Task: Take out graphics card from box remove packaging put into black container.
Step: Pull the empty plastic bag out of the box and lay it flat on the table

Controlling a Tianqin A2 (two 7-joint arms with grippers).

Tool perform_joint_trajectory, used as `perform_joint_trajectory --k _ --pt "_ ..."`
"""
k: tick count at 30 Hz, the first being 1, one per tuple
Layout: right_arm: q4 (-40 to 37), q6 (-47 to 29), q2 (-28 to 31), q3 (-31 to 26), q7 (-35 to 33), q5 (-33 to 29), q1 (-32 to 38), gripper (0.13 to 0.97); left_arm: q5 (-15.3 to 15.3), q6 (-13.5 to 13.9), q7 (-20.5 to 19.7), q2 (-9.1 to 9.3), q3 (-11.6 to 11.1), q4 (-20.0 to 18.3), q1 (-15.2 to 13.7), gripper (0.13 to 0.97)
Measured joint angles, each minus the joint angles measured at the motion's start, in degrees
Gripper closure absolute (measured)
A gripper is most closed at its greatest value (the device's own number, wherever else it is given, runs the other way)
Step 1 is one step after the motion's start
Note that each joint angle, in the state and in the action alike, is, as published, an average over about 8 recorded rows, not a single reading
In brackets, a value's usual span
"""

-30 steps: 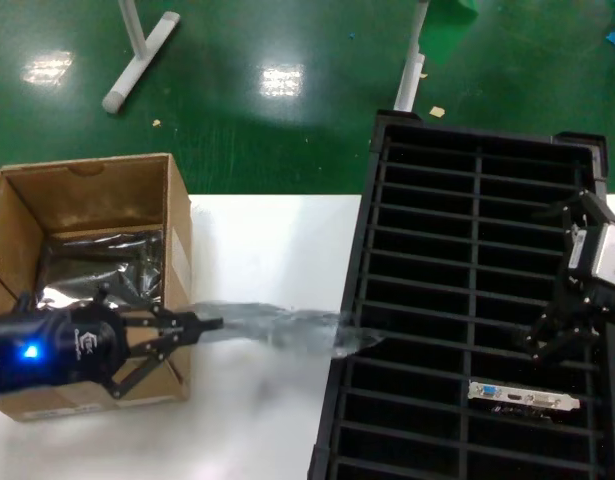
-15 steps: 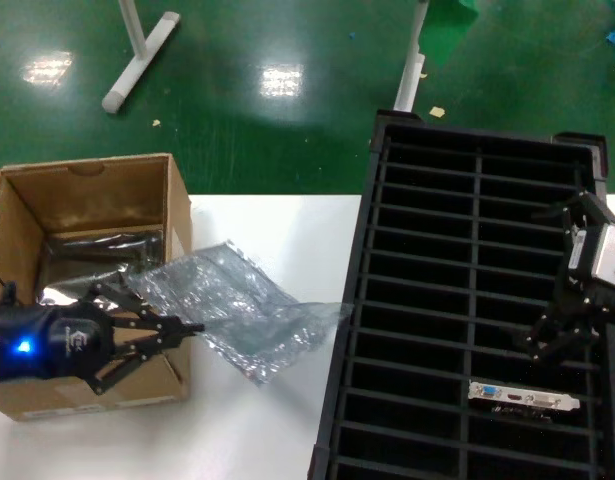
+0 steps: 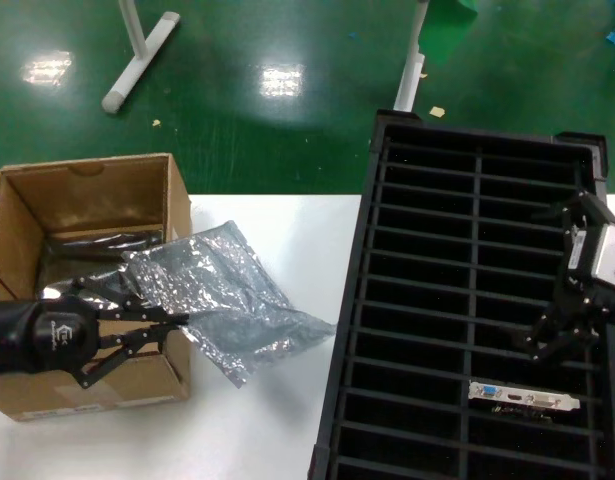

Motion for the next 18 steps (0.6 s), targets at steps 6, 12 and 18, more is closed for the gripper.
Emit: perform_joint_trajectory --k 6,12,18 --pt "0.0 -0.3 -0.3 0.3 -0.2 -0.1 -0.1 0.129 3.5 0.0 -1.1 -0.01 -4.7 -1.5 1.5 0.930" --pt "0.0 -0.5 -0.5 0.6 -0.3 -0.2 -0.2 0.129 6.2 -0.3 -2.8 -0.16 -8.5 -4.3 3.5 0.888" --pt "0.0 -0.7 -0.6 0.8 -0.4 -0.3 -0.3 0.129 7.3 -1.3 -7.4 -0.88 -12.7 -11.5 7.4 0.804"
